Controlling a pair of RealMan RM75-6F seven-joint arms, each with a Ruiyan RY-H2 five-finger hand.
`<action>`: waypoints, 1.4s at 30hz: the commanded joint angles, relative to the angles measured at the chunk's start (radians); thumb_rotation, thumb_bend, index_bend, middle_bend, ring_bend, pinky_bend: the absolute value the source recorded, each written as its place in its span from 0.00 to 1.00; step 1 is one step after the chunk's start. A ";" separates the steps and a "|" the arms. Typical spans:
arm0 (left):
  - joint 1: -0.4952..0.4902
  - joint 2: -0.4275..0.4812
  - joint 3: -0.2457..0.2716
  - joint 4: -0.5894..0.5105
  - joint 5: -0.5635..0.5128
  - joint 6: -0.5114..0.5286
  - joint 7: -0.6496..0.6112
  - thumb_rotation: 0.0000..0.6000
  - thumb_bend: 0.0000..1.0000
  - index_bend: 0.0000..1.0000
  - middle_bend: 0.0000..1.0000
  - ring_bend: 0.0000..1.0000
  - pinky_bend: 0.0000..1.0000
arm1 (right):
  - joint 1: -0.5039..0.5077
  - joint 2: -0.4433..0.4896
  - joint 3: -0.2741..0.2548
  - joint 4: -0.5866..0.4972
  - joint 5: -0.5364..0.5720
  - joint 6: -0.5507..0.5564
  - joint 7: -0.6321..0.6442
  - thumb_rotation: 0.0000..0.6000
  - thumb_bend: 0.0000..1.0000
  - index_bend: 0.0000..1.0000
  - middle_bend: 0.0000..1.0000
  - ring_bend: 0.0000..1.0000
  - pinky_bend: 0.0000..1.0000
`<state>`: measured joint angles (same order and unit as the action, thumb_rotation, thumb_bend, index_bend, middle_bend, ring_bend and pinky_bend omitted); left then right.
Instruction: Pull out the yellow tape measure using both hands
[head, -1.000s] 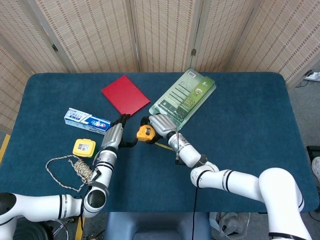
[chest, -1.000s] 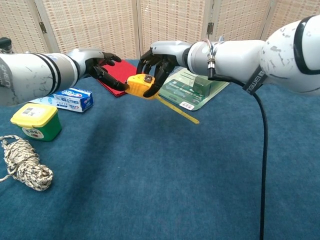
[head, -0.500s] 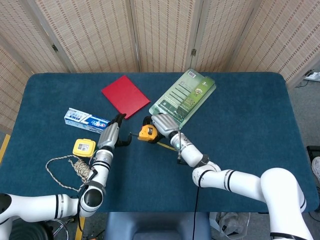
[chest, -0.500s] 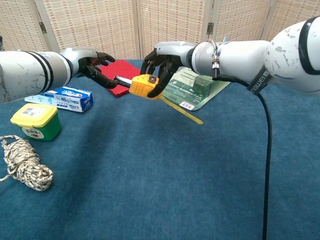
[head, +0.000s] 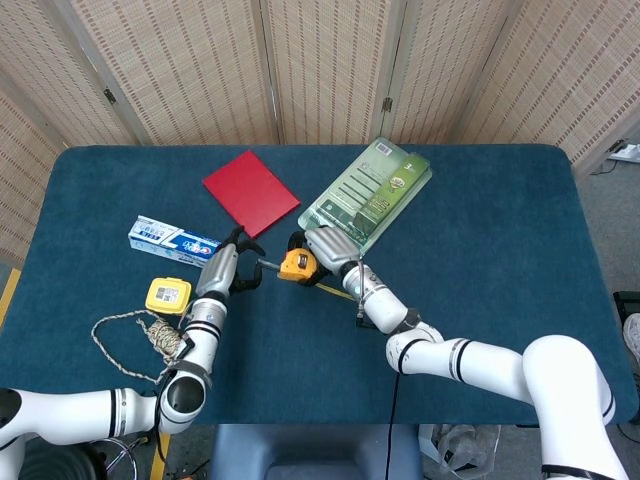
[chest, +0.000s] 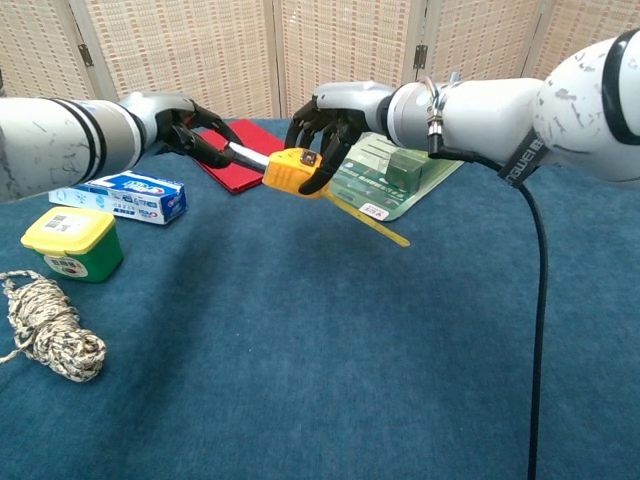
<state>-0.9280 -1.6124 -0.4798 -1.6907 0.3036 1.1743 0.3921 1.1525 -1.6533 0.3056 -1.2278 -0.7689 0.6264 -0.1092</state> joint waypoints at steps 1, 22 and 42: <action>0.000 -0.003 -0.002 0.004 0.001 0.000 -0.002 1.00 0.65 0.47 0.00 0.00 0.05 | 0.000 0.001 -0.001 0.000 0.002 0.000 -0.001 1.00 0.21 0.64 0.56 0.46 0.20; 0.028 -0.016 0.005 0.027 0.062 -0.007 -0.063 1.00 0.67 0.63 0.04 0.00 0.05 | -0.016 0.025 -0.007 -0.010 0.005 0.010 0.001 1.00 0.21 0.64 0.56 0.46 0.20; 0.138 0.064 0.000 0.009 0.269 0.016 -0.205 1.00 0.67 0.63 0.05 0.00 0.04 | -0.183 0.222 -0.076 -0.172 -0.098 0.085 0.052 1.00 0.21 0.64 0.56 0.47 0.20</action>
<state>-0.7963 -1.5554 -0.4772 -1.6761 0.5671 1.1941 0.1934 0.9840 -1.4430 0.2374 -1.3884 -0.8529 0.7040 -0.0690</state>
